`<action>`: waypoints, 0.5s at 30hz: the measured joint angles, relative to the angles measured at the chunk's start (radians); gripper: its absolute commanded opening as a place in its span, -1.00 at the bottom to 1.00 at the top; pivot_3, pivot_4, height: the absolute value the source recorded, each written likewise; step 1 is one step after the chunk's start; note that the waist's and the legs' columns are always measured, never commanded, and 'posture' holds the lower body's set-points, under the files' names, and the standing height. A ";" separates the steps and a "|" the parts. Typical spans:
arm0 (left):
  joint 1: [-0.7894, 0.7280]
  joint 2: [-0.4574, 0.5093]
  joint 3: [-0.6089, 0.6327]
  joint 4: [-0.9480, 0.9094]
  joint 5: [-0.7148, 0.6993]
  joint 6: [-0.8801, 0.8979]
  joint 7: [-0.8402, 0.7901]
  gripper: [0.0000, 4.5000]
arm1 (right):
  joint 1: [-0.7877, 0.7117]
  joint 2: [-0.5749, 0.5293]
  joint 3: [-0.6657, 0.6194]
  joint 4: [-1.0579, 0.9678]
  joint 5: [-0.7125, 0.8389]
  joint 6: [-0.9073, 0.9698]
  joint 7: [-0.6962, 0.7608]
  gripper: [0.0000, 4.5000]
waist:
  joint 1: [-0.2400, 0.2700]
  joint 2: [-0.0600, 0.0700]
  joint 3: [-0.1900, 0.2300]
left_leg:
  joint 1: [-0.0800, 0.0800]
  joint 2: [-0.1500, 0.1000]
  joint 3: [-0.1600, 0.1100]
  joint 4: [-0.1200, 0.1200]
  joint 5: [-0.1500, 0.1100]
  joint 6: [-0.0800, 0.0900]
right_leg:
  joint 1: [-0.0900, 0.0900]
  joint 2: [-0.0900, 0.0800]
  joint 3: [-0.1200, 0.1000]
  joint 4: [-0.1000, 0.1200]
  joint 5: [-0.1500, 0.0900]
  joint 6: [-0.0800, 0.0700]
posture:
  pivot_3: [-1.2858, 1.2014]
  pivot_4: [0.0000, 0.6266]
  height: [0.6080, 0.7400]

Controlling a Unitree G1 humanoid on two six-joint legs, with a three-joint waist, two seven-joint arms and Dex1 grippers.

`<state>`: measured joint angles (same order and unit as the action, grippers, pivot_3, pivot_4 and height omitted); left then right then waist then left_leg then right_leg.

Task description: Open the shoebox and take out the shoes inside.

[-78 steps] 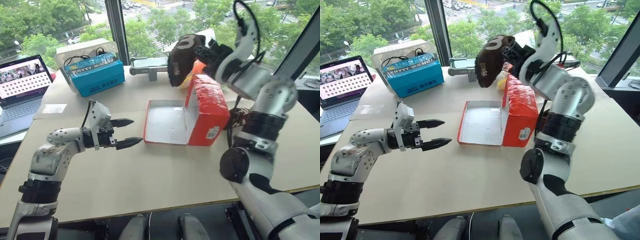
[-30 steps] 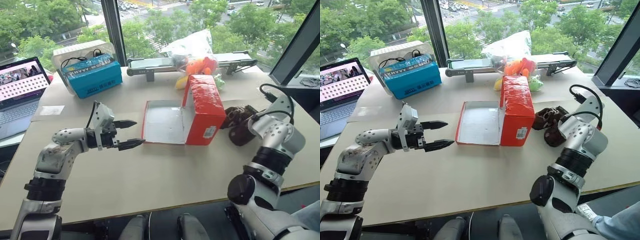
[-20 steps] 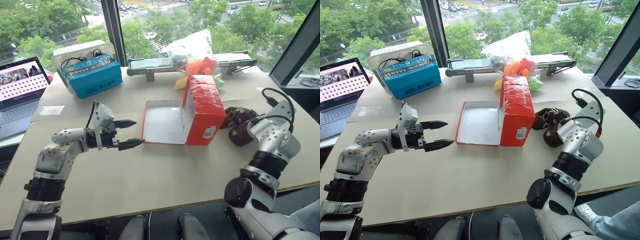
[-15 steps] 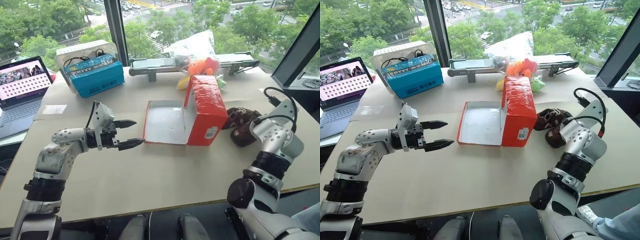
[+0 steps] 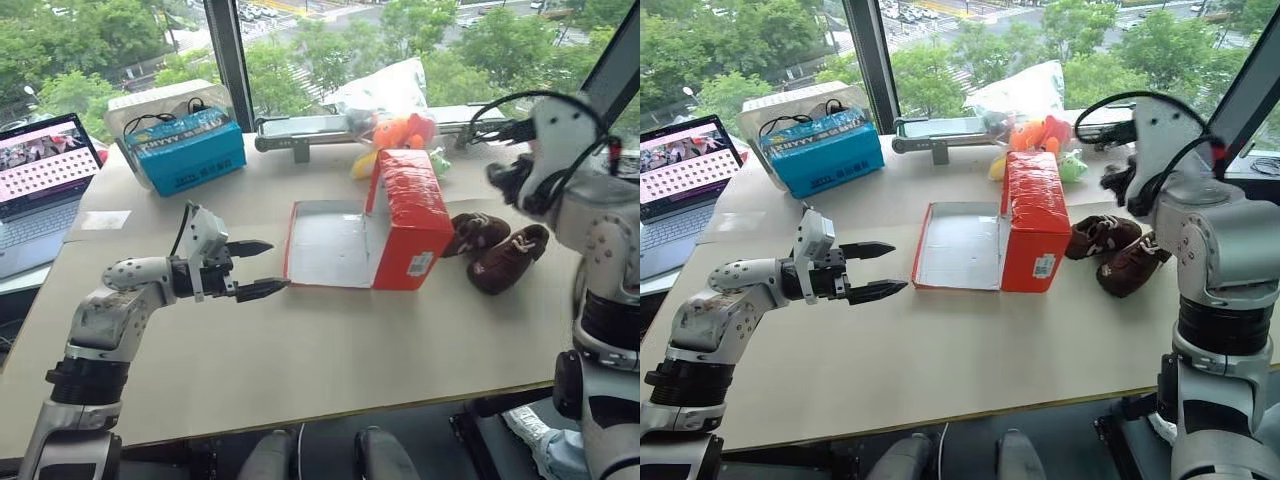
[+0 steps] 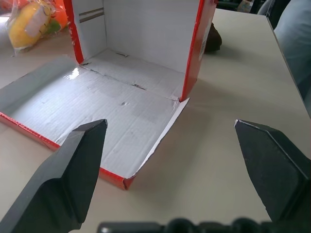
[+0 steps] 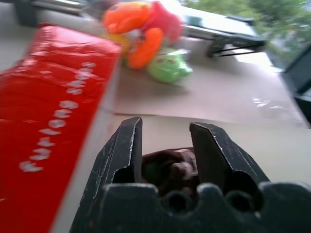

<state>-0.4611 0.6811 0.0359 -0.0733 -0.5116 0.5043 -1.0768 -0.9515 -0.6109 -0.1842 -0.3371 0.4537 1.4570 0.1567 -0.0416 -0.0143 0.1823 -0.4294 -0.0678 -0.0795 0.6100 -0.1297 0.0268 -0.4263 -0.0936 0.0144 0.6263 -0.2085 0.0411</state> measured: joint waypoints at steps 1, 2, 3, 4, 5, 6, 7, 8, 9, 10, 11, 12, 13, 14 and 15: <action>0.000 -0.001 0.000 0.000 0.000 0.000 0.001 1.00 | -0.021 0.042 -0.023 -0.006 0.028 0.000 0.021 -0.13 | 0.000 0.000 0.000 | 0.000 0.000 0.000 0.000 0.000 0.000 | 0.000 0.000 0.000 0.000 0.000 0.000 | 0.03 -0.52 1.00; 0.000 -0.004 -0.001 0.000 0.000 0.000 0.003 1.00 | -0.037 0.080 -0.045 -0.007 0.048 -0.002 0.036 -0.13 | 0.001 0.000 0.000 | 0.000 0.000 0.000 0.000 0.000 0.000 | 0.000 0.001 0.000 0.000 0.001 -0.001 | 0.03 -0.52 1.00; 0.000 -0.007 -0.002 0.000 0.000 0.000 0.004 1.00 | -0.046 0.110 -0.062 -0.003 0.065 -0.007 0.046 -0.13 | 0.002 0.000 0.000 | 0.000 0.000 0.000 0.000 0.000 0.000 | 0.000 0.001 0.000 0.000 0.001 -0.002 | 0.03 -0.52 1.00; -0.001 -0.008 -0.005 0.001 0.001 0.000 0.004 1.00 | -0.046 0.122 -0.065 0.015 0.071 -0.019 0.054 -0.13 | 0.005 0.000 0.000 | 0.000 0.000 0.000 0.000 0.000 0.000 | 0.000 0.001 0.000 0.000 0.002 -0.003 | 0.03 -0.52 1.00; -0.001 -0.008 -0.005 0.001 0.001 0.000 0.004 1.00 | -0.043 0.124 -0.065 0.036 0.070 -0.026 0.056 -0.13 | 0.010 0.000 0.000 | 0.000 -0.001 0.000 0.001 0.000 0.000 | 0.001 0.000 0.000 0.000 0.003 -0.004 | 0.03 -0.52 1.00; -0.001 -0.008 -0.005 0.001 0.001 0.000 0.004 1.00 | -0.039 0.124 -0.066 0.058 0.067 -0.032 0.057 -0.13 | 0.015 0.000 0.000 | 0.000 -0.002 0.000 0.001 0.000 0.000 | 0.001 -0.001 0.000 0.000 0.004 -0.004 | 0.03 -0.52 1.00; -0.001 -0.008 -0.005 0.001 0.001 0.000 0.004 1.00 | -0.032 0.124 -0.066 0.078 0.060 -0.043 0.058 -0.13 | 0.019 0.000 0.000 | 0.000 -0.002 0.000 0.001 0.000 0.000 | 0.001 -0.001 0.000 0.000 0.004 -0.004 | 0.03 -0.52 1.00; -0.001 -0.008 -0.005 0.001 0.001 0.000 0.005 1.00 | -0.021 0.121 -0.065 0.096 0.055 -0.058 0.059 -0.13 | 0.023 0.000 0.000 | 0.000 -0.002 0.000 0.001 0.000 0.000 | 0.001 -0.001 0.000 -0.001 0.004 -0.003 | 0.03 -0.52 1.00; -0.001 -0.008 -0.005 0.002 0.001 0.000 0.005 1.00 | -0.011 0.120 -0.065 0.113 0.048 -0.066 0.060 -0.13 | 0.025 0.000 0.000 | 0.000 -0.002 0.000 0.001 0.000 0.000 | 0.001 -0.001 0.000 -0.001 0.004 -0.003 | 0.03 -0.52 1.00; -0.001 -0.008 -0.005 0.002 0.001 -0.001 0.005 1.00 | 0.004 0.112 -0.061 0.127 0.037 -0.078 0.060 -0.13 | 0.027 0.000 0.000 | 0.000 -0.002 0.000 0.001 0.000 0.000 | 0.001 -0.001 0.000 -0.001 0.004 -0.003 | 0.03 -0.52 1.00; -0.001 -0.008 -0.005 0.002 0.001 -0.001 0.005 1.00 | 0.016 0.107 -0.060 0.138 0.031 -0.086 0.060 -0.13 | 0.028 0.000 0.000 | 0.000 -0.002 0.000 0.001 0.000 0.000 | 0.001 -0.001 0.000 -0.001 0.004 -0.003 | 0.03 -0.52 1.00; -0.001 -0.008 -0.005 0.002 0.001 -0.001 0.005 1.00 | 0.028 0.104 -0.060 0.148 0.025 -0.096 0.060 -0.13 | 0.028 0.000 0.000 | -0.001 -0.002 0.000 0.001 0.000 0.000 | 0.000 -0.001 0.000 -0.001 0.004 -0.004 | 0.03 -0.52 1.00; -0.001 -0.009 -0.005 0.002 0.001 -0.001 0.006 1.00 | 0.050 0.086 -0.057 0.160 0.008 -0.112 0.060 -0.13 | 0.028 0.000 0.000 | -0.001 -0.002 0.000 0.000 0.000 0.000 | 0.000 -0.001 0.000 -0.001 0.004 -0.005 | 0.03 -0.52 1.00; -0.001 -0.009 -0.005 0.002 0.001 -0.001 0.006 1.00 | 0.074 0.071 -0.056 0.171 -0.003 -0.123 0.060 -0.13 | 0.029 0.000 0.000 | -0.001 -0.002 0.000 0.001 0.000 0.000 | 0.000 -0.001 0.000 -0.001 0.004 -0.005 | 0.03 -0.52 1.00; -0.001 -0.009 -0.005 0.002 0.001 -0.001 0.007 1.00 | 0.093 0.059 -0.059 0.176 -0.014 -0.145 0.060 -0.13 | 0.029 0.000 0.000 | -0.001 -0.002 0.000 0.000 0.000 0.000 | 0.000 -0.001 0.000 -0.001 0.004 -0.005 | 0.03 -0.52 1.00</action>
<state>-0.4617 0.6724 0.0309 -0.0712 -0.5104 0.5036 -1.0702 -0.8584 -0.5521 -0.2431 -0.1612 0.4394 1.3123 0.2162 -0.0127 -0.0148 0.1824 -0.4303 -0.0702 -0.0794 0.6105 -0.1297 0.0267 -0.4261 -0.0951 0.0143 0.6256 -0.2044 0.0364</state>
